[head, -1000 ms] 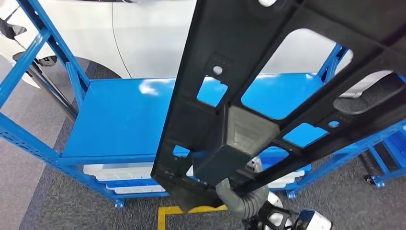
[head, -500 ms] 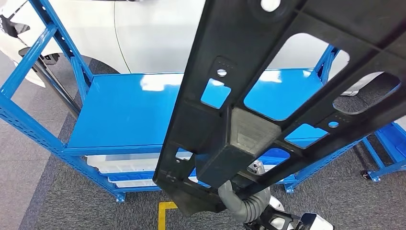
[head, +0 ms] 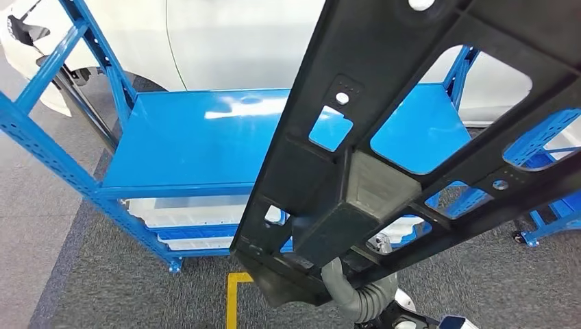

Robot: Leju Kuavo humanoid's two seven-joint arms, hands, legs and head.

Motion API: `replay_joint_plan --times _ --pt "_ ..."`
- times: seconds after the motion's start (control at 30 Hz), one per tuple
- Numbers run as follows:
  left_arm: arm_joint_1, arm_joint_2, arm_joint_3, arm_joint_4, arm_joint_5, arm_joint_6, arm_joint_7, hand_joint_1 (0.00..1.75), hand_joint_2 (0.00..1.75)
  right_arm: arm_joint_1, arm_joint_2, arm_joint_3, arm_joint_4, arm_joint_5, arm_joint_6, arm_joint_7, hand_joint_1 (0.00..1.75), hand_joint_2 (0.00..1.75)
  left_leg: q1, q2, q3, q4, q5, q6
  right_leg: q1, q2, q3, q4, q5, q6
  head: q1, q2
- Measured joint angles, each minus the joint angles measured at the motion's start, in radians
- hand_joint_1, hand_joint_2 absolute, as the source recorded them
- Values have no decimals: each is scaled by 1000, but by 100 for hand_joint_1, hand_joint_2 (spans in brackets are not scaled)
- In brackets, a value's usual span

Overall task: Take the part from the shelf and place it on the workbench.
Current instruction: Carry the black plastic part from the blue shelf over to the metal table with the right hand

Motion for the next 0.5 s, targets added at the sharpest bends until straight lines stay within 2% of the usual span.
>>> replay_joint_plan --times 0.07,0.1,0.13,0.17,0.2,0.23,0.27,0.3,0.33,0.37,0.4,0.43,0.47,0.5 --pt "2 -1 -2 0 0 0 0 0 175 2 0 -4 -2 -1 2 -3 175 175 1 2 -10 -7 14 11 -2 1 -3 1 8 13 0 0" --pt "1 -1 -4 0 0 0 0 0 175 4 0 -6 -4 -1 2 -4 175 175 3 4 -18 -9 24 19 -3 3 -9 12 -8 18 0 0" --pt "1 -2 -6 0 -1 0 0 0 175 5 0 -9 -5 -1 2 -5 175 175 6 7 -27 -12 35 26 -5 5 -20 41 -41 24 0 0" --pt "0 -3 -7 0 -1 -1 0 0 175 7 0 -12 -7 -1 2 -6 175 175 7 9 -38 -13 47 31 -7 6 -37 88 -88 29 0 0" --pt "-1 -3 -8 0 -2 -2 0 0 175 10 -1 -15 -7 -2 2 -6 175 175 6 9 -52 -12 58 34 -9 7 -58 156 -140 34 0 0" --pt "0 -3 -9 0 -4 -3 0 0 175 14 -1 -17 -7 -2 2 -7 175 175 6 10 -67 -11 69 33 -11 6 -75 224 -178 39 0 0" --pt "0 -3 -11 0 -6 -4 0 0 175 19 -2 -19 -7 -3 2 -8 175 175 6 10 -82 -8 79 32 -13 6 -82 275 -193 43 0 0" --pt "1 -3 -12 0 -9 -6 0 0 175 24 -2 -22 -7 -4 1 -10 175 175 6 11 -98 -5 89 30 -15 6 -74 297 -186 46 0 0" --pt "1 -3 -13 0 -11 -8 0 0 175 29 -3 -24 -8 -4 0 -13 175 175 6 11 -113 -1 97 28 -16 6 -45 276 -162 46 0 0" --pt "0 -3 -14 0 -14 -10 0 0 175 33 -3 -27 -8 -4 -1 -16 175 175 6 11 -126 4 104 25 -17 6 3 218 -134 44 0 0" --pt "0 -3 -15 0 -14 -11 1 0 175 37 -3 -29 -10 -4 -1 -19 175 175 6 10 -137 9 110 22 -16 6 59 140 -123 40 0 0" --pt "0 -3 -16 0 -15 -13 1 0 175 40 -4 -30 -12 -3 -1 -22 175 175 4 10 -145 13 117 17 -14 7 107 67 -121 34 0 0" --pt "0 -4 -17 0 -15 -14 1 0 175 43 -4 -31 -14 -3 -1 -24 175 175 3 10 -150 15 123 12 -11 7 140 14 -124 28 0 0" --pt "-1 -4 -18 0 -15 -15 1 0 175 45 -4 -32 -17 -3 -1 -26 175 175 3 9 -153 16 131 6 -8 8 152 -13 -131 21 -1 0"
